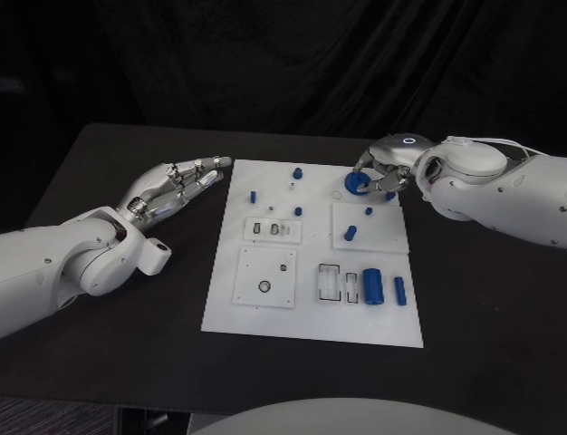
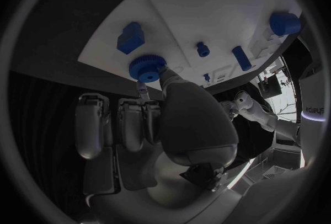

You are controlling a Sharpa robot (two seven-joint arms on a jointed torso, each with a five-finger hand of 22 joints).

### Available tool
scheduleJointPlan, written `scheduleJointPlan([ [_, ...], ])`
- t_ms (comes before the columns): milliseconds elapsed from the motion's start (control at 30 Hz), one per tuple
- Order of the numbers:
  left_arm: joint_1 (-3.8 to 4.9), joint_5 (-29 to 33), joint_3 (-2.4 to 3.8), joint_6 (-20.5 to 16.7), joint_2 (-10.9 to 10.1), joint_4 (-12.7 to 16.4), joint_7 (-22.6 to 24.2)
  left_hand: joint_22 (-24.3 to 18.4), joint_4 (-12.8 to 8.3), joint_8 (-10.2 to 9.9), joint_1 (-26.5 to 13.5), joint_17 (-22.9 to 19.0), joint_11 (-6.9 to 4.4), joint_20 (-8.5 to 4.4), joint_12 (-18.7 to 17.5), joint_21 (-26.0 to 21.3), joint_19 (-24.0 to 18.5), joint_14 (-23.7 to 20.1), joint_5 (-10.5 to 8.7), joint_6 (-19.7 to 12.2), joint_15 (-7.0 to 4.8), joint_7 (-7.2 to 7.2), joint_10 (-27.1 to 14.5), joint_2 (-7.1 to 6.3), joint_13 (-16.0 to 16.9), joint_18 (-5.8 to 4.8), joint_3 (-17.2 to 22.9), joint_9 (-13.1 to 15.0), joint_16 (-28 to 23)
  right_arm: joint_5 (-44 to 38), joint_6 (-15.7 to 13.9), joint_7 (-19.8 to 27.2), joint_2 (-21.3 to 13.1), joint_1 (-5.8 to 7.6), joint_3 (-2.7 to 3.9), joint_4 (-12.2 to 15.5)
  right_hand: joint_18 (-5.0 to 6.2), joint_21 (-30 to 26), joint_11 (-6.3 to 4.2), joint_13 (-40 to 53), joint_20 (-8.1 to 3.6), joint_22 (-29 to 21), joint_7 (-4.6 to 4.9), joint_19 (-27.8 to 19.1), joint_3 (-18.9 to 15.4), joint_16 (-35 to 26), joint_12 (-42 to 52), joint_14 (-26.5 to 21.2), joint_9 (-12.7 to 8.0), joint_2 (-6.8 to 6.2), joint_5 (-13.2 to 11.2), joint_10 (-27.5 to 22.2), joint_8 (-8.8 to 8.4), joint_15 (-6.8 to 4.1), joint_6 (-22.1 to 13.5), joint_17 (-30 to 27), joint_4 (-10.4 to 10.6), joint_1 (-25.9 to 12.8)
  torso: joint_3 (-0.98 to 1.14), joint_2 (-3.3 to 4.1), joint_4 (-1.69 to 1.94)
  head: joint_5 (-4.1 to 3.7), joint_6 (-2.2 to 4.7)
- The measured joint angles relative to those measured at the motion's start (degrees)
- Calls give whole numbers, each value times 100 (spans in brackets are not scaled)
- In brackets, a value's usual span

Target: Assemble the parts on the task board

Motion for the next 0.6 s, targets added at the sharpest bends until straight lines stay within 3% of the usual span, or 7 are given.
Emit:
scheduleJointPlan([
  [133,-2,0,0,10,-1,-2,0,0,0,0,0,0,0,0,0,0,0,0,0,0,0,0,0,0,0,0,0,0,0,7,-27,6,27,-10,9,-30,0,-36,0,0,0,0,25,0,53,0,0,0,105,85,489,0,123,0,234,0,-103,84,1,1,-1,12,-9],
  [233,-3,0,0,20,-1,-2,0,0,0,0,0,0,0,0,0,0,0,0,22,0,0,0,0,0,0,0,0,0,0,17,-69,21,35,-13,18,-31,0,-67,0,0,0,0,100,0,120,0,0,0,149,90,1138,0,374,0,487,0,-300,153,1,1,-1,29,-20],
  [400,-7,0,0,32,-1,-8,0,0,0,0,0,0,0,0,0,0,0,0,22,0,0,0,0,0,0,0,0,0,0,31,-134,48,26,-14,20,-9,0,-81,0,-1,0,0,133,0,130,0,0,0,145,162,1750,0,374,0,520,0,-465,271,1,1,0,34,-36],
  [533,-13,0,1,39,4,-13,0,0,0,0,0,0,0,0,0,0,0,0,22,0,0,0,0,0,0,0,0,0,0,34,-179,73,10,-16,21,23,0,-115,0,-1,0,-1,126,0,272,0,0,0,95,166,1840,0,374,0,513,-1,-689,354,1,1,1,35,-41],
  [600,-18,0,1,44,5,-14,0,0,0,0,0,0,0,0,0,0,0,0,22,0,0,0,0,0,0,0,0,0,0,34,-202,82,-4,-18,20,39,1,-115,0,-1,0,-1,77,0,284,0,0,0,95,175,1789,0,374,0,464,-1,-732,392,1,1,1,38,-42],
])
